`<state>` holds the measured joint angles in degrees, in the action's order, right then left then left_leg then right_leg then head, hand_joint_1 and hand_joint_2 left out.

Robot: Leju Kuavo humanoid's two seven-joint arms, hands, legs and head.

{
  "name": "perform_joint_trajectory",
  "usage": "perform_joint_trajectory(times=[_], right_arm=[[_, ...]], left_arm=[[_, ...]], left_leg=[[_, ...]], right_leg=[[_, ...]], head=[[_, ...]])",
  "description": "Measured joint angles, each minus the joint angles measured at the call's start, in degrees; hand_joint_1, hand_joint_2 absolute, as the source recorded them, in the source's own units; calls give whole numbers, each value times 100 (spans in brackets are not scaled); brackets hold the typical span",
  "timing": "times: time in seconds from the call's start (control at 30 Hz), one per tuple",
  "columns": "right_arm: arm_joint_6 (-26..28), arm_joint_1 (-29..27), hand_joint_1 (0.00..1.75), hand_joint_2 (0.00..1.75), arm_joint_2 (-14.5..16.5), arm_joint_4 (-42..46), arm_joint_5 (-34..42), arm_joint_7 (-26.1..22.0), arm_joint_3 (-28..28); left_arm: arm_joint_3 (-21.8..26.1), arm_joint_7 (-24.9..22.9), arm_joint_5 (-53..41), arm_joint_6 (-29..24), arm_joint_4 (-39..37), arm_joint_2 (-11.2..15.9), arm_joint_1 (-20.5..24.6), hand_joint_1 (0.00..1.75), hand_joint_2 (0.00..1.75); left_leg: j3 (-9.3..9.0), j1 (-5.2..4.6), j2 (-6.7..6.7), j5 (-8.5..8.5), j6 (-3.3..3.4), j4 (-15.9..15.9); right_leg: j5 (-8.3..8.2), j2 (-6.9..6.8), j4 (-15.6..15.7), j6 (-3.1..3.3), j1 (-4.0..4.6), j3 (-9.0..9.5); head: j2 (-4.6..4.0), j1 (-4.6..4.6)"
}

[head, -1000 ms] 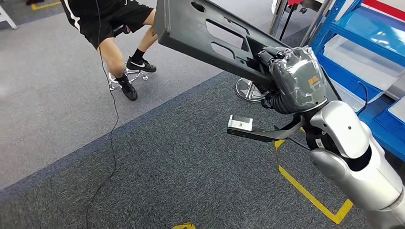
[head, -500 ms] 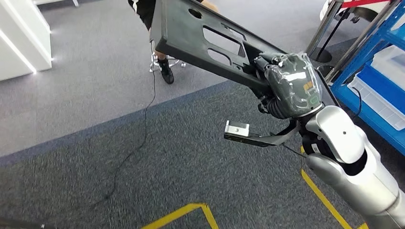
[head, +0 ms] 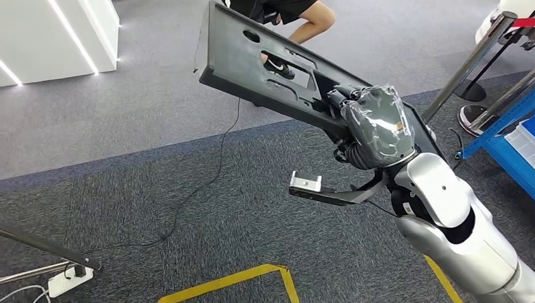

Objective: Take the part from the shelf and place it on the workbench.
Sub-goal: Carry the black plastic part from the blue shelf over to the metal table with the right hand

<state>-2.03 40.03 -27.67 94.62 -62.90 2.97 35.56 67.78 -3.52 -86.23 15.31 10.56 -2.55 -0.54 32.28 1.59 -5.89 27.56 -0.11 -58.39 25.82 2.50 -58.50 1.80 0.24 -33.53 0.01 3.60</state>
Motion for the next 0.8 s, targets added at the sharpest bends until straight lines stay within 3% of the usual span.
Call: perform_joint_trajectory(times=[0.07,0.13,0.2,0.23,0.27,0.33,0.4,0.5,0.57,0.63,0.7,0.73,0.77,0.8], right_arm=[[4,1,175,175,11,14,6,-8,-1],[8,-13,175,175,18,16,8,-16,-2],[8,-42,175,175,18,14,8,-27,-2],[8,-53,175,175,19,13,8,-34,-2],[4,-55,175,175,20,13,8,-38,-2],[-5,-49,175,175,25,15,7,-34,-2],[-14,-38,175,175,31,16,4,-22,-2],[-19,-31,175,175,47,22,-10,-18,5],[-22,-28,175,175,55,24,-25,-11,11],[-33,-28,175,175,57,24,-33,-7,18],[-47,-40,175,175,58,23,-38,-5,38],[-52,-46,175,175,59,22,-39,-4,50],[-55,-50,175,175,59,22,-40,-3,58],[-55,-49,175,175,59,22,-41,-2,64]], left_arm=[[2,-3,-1,1,1,2,-2,0,175],[3,-9,-2,0,2,22,7,0,175],[5,-12,-2,2,2,34,3,0,175],[8,-11,-2,2,2,36,-4,0,175],[12,-9,-2,2,2,40,-9,0,175],[26,-1,-2,2,3,49,-6,0,175],[38,5,-2,3,4,51,3,0,175],[50,4,-2,8,4,49,-10,0,175],[62,2,-2,10,4,52,-11,0,175],[74,1,-2,10,4,54,-1,0,175],[80,1,-2,10,4,50,1,0,175],[82,0,-2,10,4,49,-2,0,175],[83,-1,-2,10,4,48,-4,0,175],[84,-3,-2,10,4,48,-4,0,175]], left_leg=[[128,-32,193,175,-24,-249],[447,-48,441,518,-47,-897],[719,-30,516,684,-90,-1429],[723,-17,538,617,-113,-1429],[605,-2,579,453,-137,-1197],[226,5,754,127,-167,-477],[53,-11,842,22,-101,-104],[95,-26,699,-17,51,-85],[114,-15,613,-70,132,-67],[158,-22,523,-111,187,-65],[202,-47,404,-144,209,-68],[217,-59,335,-160,210,-70],[225,-68,264,-173,207,-70],[228,-75,191,-186,200,-70]], right_leg=[[-63,-155,174,42,-25,81],[-94,-303,238,70,-33,101],[-92,-446,212,68,-31,65],[-86,-512,185,59,-36,40],[-73,-575,146,41,-45,16],[-25,-686,34,-26,-51,-32],[20,-768,-71,-100,-28,-72],[32,-847,-108,-188,-33,-75],[229,-657,-326,-242,-74,-153],[643,-384,-983,-269,-97,-426],[906,-285,-1644,-258,-94,-705],[880,-269,-1719,-236,-90,-724],[747,-247,-1566,-200,-80,-632],[543,-187,-1206,-152,-65,-439]], head=[[-1,4],[-1,6],[-1,7],[-1,7],[-1,7],[-1,7],[-1,4],[-1,3],[-1,2],[-1,0],[-1,-1],[-1,0],[-1,-1],[-1,0]])
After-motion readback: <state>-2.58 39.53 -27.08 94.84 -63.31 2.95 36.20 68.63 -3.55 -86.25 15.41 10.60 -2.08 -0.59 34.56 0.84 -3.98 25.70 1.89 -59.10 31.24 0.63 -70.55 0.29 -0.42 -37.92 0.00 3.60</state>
